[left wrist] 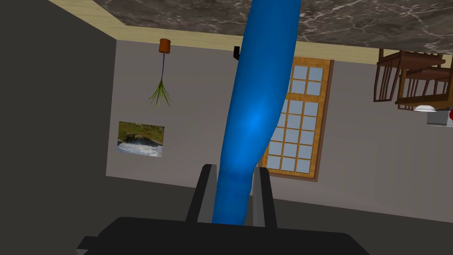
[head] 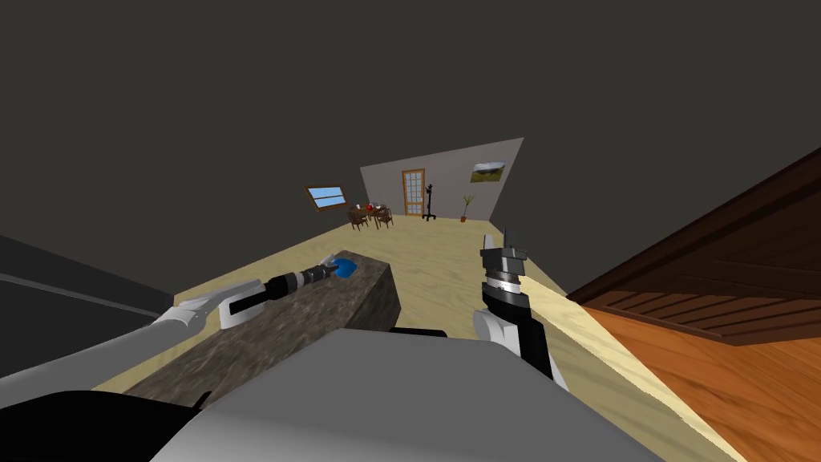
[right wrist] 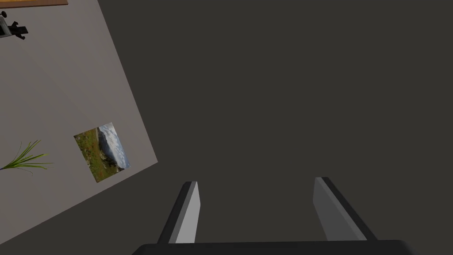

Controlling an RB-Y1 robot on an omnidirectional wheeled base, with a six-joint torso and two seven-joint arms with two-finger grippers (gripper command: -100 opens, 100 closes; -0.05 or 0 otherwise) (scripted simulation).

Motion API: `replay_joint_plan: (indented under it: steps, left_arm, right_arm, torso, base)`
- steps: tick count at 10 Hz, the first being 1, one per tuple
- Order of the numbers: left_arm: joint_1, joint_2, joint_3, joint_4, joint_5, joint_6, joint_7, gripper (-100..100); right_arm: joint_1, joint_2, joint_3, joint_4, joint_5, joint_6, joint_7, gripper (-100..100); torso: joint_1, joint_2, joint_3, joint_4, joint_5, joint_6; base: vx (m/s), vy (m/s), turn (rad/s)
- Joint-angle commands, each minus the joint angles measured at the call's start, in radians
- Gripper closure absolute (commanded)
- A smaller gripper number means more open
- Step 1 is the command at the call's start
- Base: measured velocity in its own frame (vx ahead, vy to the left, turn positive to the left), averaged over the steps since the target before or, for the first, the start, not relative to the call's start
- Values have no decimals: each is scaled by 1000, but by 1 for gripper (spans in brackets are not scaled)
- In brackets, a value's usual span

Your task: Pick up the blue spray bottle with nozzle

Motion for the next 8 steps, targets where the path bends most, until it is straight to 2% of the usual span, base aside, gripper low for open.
replay_joint_plan:
  steps: [1, 2, 3, 5, 6, 7, 8]
  left_arm:
    - [1, 2, 11, -12, -50, 16, 45, 100]
    - [1, 2, 11, -12, -70, 16, 45, 100]
    - [-39, -36, 50, -8, -105, 60, 90, 100]
    - [-39, -36, 50, -8, -169, 60, 135, 100]
    - [-39, -36, 50, -8, -189, 60, 135, 100]
    - [-40, -37, 49, -8, -174, 59, 130, 100]
    - [-40, -37, 49, -8, -177, 60, 132, 0]
  right_arm:
    - [0, 0, 0, 0, 0, 0, 0, 0]
    - [0, 0, 0, 0, 0, 0, 0, 0]
    - [0, 0, 0, 0, 0, 0, 0, 0]
    - [0, 0, 0, 0, 0, 0, 0, 0]
    - [0, 0, 0, 0, 0, 0, 0, 0]
    - [0, 0, 0, 0, 0, 0, 0, 0]
    - [0, 0, 0, 0, 0, 0, 0, 0]
  torso:
    - [0, 0, 0, 0, 0, 0]
    - [0, -1, -1, 0, 0, 0]
    - [-1, -2, -1, -1, 0, 0]
    - [0, 0, 0, 0, 0, -1]
    - [-1, -1, -1, -1, 0, -1]
    - [-2, -2, -1, -1, 0, -1]
    - [-2, -3, -2, -1, -1, 0]
  base:
    - [-24, 13, -12]
    - [0, 0, 0]
    - [-47, 17, 51]
    - [-38, 17, 2]
    - [0, 0, 0]
    - [0, 0, 0]
    - [0, 0, 0]
